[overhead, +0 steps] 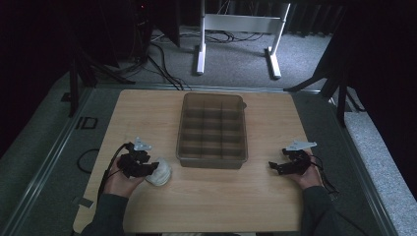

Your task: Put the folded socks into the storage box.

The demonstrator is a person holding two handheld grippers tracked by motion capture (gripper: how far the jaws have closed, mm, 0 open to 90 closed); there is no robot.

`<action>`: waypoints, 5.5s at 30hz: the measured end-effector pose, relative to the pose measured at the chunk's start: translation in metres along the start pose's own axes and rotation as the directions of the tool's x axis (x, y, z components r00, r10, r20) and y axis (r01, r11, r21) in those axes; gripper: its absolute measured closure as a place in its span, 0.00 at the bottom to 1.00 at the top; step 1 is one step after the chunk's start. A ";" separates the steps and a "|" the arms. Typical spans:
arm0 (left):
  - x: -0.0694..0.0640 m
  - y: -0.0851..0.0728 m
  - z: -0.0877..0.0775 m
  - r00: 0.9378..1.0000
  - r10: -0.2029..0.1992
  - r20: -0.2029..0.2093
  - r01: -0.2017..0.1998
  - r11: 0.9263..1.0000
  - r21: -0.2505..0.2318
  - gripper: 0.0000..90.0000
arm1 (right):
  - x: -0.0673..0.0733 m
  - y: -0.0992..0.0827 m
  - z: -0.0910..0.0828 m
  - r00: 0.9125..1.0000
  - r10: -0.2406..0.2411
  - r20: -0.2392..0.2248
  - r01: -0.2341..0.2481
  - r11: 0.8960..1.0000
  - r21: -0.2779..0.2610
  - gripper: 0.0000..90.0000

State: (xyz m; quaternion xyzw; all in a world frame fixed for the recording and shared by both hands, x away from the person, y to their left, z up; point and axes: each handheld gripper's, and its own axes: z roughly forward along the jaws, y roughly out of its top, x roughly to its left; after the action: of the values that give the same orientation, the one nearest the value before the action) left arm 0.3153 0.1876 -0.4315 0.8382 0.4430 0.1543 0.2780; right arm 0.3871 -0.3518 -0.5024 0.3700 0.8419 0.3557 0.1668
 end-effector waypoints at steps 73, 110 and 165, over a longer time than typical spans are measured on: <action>-0.006 -0.006 0.053 0.998 0.009 0.068 -0.018 0.990 0.141 0.37 | 0.000 0.000 0.000 1.000 0.000 0.000 0.000 1.000 0.000 0.13; 0.024 0.004 0.043 0.992 -0.036 0.121 0.019 0.990 0.143 0.78 | 0.000 0.000 -0.001 1.000 0.000 -0.002 0.000 1.000 -0.002 0.13; 0.013 0.049 -0.005 0.984 0.121 0.129 -0.129 0.990 0.055 0.78 | 0.000 0.000 -0.001 1.000 0.000 -0.002 0.000 1.000 0.000 0.13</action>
State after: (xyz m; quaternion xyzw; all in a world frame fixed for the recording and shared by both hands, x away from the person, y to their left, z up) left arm 0.3523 0.1773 -0.3976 0.8810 0.3756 0.1043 0.2683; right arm 0.3866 -0.3524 -0.5022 0.3696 0.8420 0.3563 0.1658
